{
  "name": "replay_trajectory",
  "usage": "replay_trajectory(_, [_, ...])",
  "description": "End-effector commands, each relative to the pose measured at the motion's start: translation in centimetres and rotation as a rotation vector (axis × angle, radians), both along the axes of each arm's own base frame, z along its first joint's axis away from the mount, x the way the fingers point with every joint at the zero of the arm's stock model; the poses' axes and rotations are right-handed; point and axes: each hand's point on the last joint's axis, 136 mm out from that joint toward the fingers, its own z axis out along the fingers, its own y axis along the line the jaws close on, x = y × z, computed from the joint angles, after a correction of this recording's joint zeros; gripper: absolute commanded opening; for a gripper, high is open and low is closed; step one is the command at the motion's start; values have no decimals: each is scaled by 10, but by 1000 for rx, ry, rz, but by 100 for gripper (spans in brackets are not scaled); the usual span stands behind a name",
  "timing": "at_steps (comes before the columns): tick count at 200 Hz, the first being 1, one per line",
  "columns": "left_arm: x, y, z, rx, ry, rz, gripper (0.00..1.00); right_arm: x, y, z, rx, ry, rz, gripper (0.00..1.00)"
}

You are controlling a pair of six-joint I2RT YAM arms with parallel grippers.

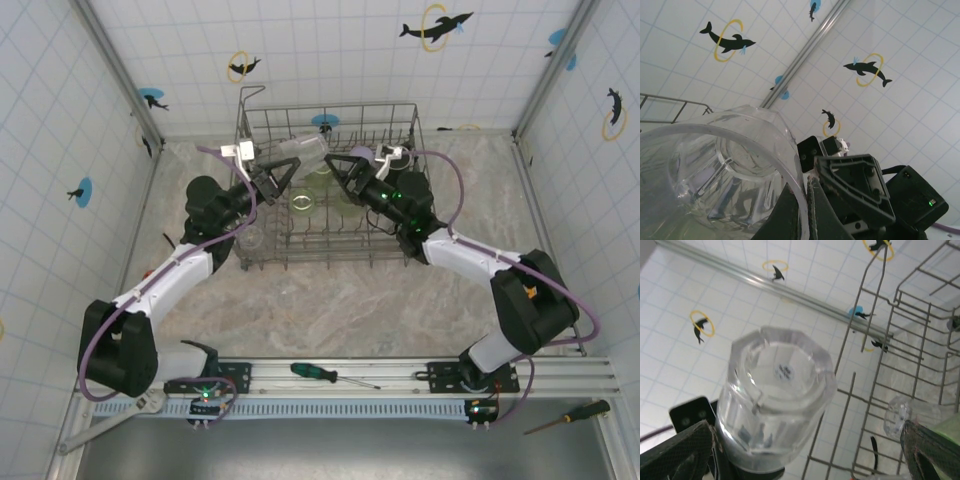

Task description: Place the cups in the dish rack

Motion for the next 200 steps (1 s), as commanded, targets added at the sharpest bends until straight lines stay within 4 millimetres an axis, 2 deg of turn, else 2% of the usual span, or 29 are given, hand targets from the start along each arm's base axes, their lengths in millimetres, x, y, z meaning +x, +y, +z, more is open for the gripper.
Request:
replay_trajectory(1, [-8, -4, 9, -28, -59, -26, 0, 9, -8, 26, 129, -23, -38, 100])
replay_trajectory(78, [-7, -20, -3, -36, -24, -60, 0, 15, 2, 25, 201, -4, 1, 100])
replay_trajectory(82, [-15, -30, -4, -37, -21, -93, 0, 15, 2, 25, 203, -6, 2, 100])
replay_trajectory(103, [-18, -36, -5, -35, -16, -109, 0, 16, 2, 24, 197, -9, -3, 98])
replay_trajectory(144, [-18, -40, -9, -31, -9, -117, 0, 18, 4, 25, 207, -5, 4, 86])
replay_trajectory(200, [-16, -43, -13, -15, 10, -116, 0, 17, 3, 26, 231, -13, 16, 63])
